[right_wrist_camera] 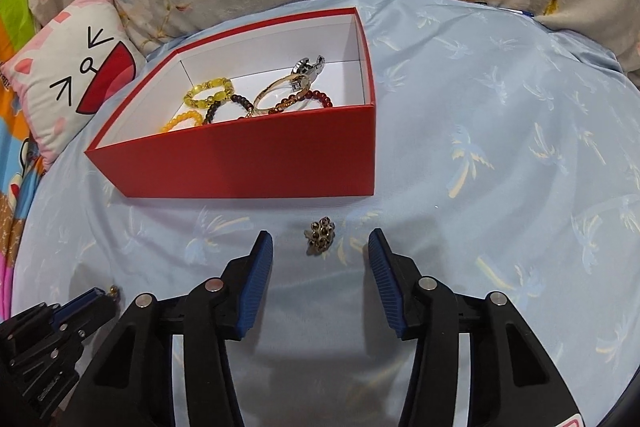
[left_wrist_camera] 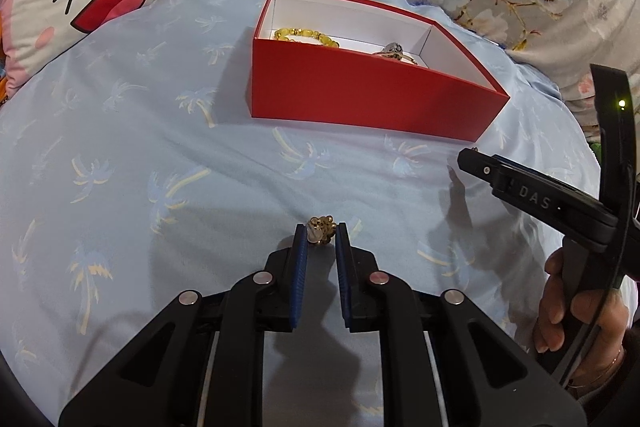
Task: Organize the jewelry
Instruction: 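Carry the gold ring into the red box with the left tool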
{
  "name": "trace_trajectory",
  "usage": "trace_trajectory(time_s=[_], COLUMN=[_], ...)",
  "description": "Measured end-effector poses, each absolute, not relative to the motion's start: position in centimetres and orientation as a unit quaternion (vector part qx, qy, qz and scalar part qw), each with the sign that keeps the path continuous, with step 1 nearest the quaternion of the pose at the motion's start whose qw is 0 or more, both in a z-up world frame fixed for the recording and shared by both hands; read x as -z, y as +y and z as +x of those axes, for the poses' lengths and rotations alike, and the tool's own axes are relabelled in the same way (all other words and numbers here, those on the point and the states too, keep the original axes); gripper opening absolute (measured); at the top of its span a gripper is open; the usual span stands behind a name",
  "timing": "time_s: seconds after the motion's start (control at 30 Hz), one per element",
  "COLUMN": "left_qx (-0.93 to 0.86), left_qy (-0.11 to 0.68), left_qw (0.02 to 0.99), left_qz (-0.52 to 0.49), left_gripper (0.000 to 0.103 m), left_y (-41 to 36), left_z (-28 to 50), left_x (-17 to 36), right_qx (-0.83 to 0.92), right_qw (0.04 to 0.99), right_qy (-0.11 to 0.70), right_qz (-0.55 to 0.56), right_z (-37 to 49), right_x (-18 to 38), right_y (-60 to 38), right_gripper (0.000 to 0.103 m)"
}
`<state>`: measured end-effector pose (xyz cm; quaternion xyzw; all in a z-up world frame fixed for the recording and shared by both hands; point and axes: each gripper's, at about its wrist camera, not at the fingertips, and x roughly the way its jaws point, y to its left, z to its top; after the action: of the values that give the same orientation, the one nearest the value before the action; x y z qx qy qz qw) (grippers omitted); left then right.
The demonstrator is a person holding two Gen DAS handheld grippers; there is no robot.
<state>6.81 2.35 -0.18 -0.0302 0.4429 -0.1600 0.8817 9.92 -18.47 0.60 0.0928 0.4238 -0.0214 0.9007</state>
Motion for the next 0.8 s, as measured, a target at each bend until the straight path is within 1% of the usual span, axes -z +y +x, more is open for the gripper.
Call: trace_trajectory(time_s=[0.07,0.1,0.13,0.2,0.27,0.57,0.8], left_qx=[0.161,0.160,0.160,0.160,0.160,0.161,0.169], left_qy=[0.444,0.444,0.444,0.444,0.442,0.438,0.420], left_qw=[0.881,0.881,0.881,0.881,0.882,0.884,0.891], left_qz=[-0.032,-0.032,-0.032,-0.034,-0.034,-0.031,-0.034], left_gripper=[0.014,0.014,0.014,0.014,0.014,0.014,0.014], left_y=[2.4,2.4,2.4,2.4,2.4,2.0,1.6], left_z=[6.9,6.9,6.9,7.0,6.9,6.8,7.3], left_x=[0.2,0.2,0.2,0.1,0.0,-0.5,-2.9], right_qx=[0.022,0.022,0.023,0.025,0.025,0.020,0.008], right_qw=[0.901,0.901,0.900,0.900,0.900,0.902,0.915], right_qy=[0.425,0.426,0.427,0.427,0.429,0.419,0.386], right_qz=[0.088,0.085,0.082,0.078,0.081,0.106,0.119], right_z=[10.3,10.4,10.5,10.6,10.5,8.8,7.0], right_x=[-0.5,-0.5,-0.5,-0.4,-0.4,-1.2,-4.5], right_y=[-18.3,-18.3,-18.2,-18.2,-18.4,-18.9,-19.0], right_gripper=[0.040,0.034,0.031,0.019,0.013,0.013,0.013])
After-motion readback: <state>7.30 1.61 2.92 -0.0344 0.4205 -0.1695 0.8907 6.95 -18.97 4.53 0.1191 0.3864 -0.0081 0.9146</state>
